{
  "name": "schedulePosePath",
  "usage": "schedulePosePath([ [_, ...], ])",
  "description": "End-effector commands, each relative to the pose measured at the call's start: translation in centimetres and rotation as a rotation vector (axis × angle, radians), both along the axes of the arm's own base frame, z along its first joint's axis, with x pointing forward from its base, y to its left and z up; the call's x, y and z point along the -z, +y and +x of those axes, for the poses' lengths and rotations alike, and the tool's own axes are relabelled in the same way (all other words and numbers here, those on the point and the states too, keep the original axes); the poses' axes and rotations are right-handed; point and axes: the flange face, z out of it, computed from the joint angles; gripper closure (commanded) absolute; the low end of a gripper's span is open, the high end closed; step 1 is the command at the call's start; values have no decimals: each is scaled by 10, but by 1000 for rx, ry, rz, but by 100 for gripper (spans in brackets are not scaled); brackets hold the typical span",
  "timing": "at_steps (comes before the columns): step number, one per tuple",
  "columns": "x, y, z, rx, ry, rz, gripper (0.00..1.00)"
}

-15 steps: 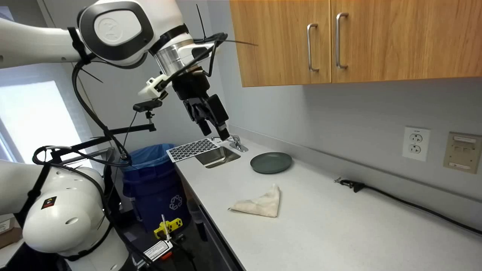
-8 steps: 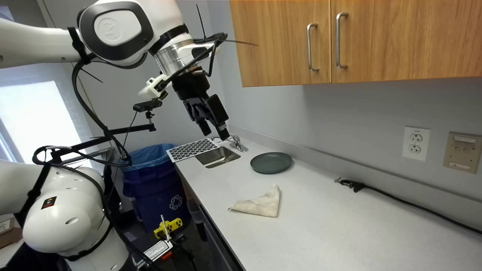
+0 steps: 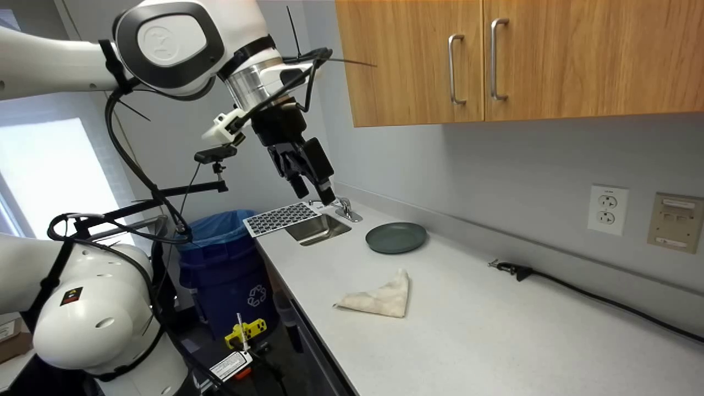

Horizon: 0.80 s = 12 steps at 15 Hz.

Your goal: Spread the towel on the countertop

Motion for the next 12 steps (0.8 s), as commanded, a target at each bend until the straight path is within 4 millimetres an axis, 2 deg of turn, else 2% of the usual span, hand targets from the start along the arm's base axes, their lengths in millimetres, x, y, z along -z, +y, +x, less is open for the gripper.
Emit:
schedulePosePath([
  [1, 0, 0, 0, 0, 1, 0, 0],
  [12, 1, 0, 0, -11, 11, 3, 0],
])
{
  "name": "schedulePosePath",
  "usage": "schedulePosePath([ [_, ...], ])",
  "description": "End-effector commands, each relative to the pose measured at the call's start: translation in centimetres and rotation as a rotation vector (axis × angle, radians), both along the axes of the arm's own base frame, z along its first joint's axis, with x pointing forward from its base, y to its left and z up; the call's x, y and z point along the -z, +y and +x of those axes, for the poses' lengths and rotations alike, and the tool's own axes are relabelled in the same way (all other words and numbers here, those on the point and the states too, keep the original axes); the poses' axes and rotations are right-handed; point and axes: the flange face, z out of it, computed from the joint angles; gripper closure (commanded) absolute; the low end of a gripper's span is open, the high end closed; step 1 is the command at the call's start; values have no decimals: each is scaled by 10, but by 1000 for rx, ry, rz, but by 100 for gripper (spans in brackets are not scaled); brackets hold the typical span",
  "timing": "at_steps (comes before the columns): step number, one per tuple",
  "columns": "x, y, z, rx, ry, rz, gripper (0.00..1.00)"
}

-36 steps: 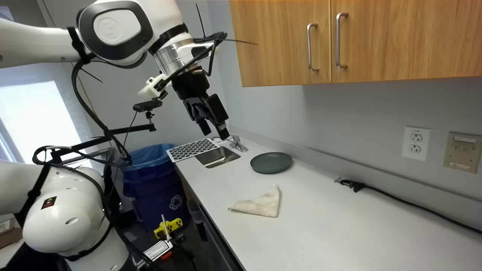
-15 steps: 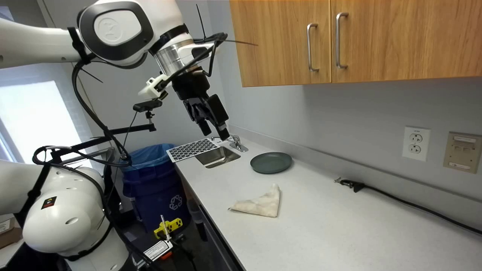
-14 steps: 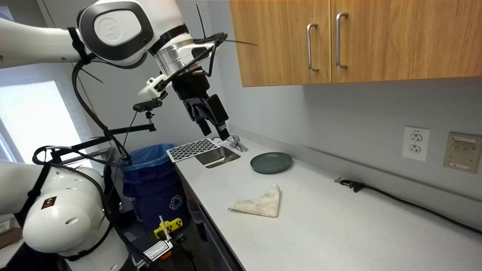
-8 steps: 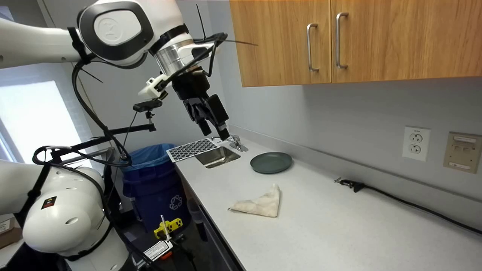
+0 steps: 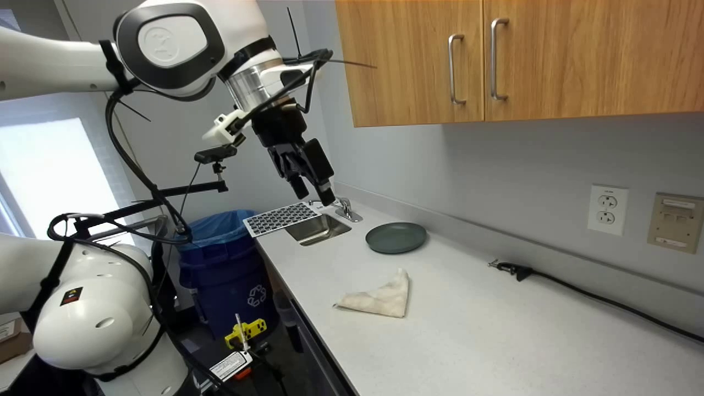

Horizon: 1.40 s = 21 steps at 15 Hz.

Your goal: Spread the towel on the countertop

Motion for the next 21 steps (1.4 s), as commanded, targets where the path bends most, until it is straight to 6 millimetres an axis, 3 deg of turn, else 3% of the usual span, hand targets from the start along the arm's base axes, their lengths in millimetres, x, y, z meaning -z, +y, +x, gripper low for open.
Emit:
schedulePosePath([
  [1, -1, 0, 0, -15, 13, 7, 0],
  [21, 6, 3, 1, -56, 25, -3, 0],
])
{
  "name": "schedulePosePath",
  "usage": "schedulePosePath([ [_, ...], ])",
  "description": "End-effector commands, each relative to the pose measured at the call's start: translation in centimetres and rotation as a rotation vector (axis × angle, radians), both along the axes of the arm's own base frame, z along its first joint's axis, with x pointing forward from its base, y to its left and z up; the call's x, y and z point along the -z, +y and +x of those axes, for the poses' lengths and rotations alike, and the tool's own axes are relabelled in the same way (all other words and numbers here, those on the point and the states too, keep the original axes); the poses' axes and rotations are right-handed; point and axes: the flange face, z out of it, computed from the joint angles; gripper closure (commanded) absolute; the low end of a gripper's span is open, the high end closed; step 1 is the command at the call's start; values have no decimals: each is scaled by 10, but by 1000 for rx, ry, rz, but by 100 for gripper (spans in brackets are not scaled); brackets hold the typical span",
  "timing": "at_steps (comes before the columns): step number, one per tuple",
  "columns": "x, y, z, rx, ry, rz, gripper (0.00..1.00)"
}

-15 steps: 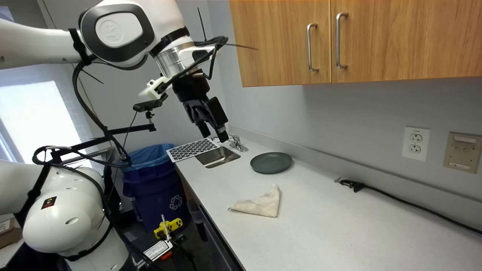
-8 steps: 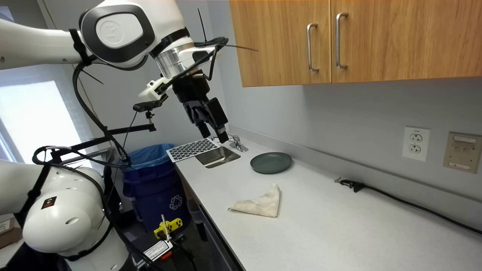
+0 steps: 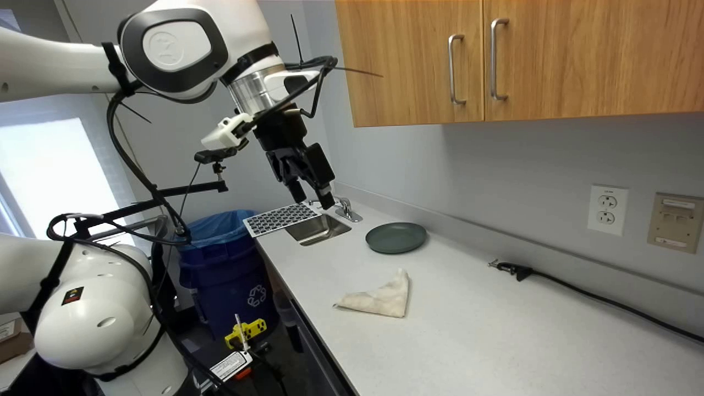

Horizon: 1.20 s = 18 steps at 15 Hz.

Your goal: Spread the towel on the countertop

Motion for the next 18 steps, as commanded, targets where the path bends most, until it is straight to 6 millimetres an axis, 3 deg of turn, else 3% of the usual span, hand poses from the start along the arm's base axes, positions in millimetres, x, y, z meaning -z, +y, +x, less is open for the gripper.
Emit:
schedulePosePath([
  [1, 0, 0, 0, 0, 5, 1, 0],
  [13, 2, 1, 2, -34, 9, 12, 0],
  [14, -13, 40, 57, -34, 12, 31, 0],
  [16, -16, 60, 76, -70, 4, 60, 0],
  [18, -26, 96, 104, -106, 19, 77, 0],
])
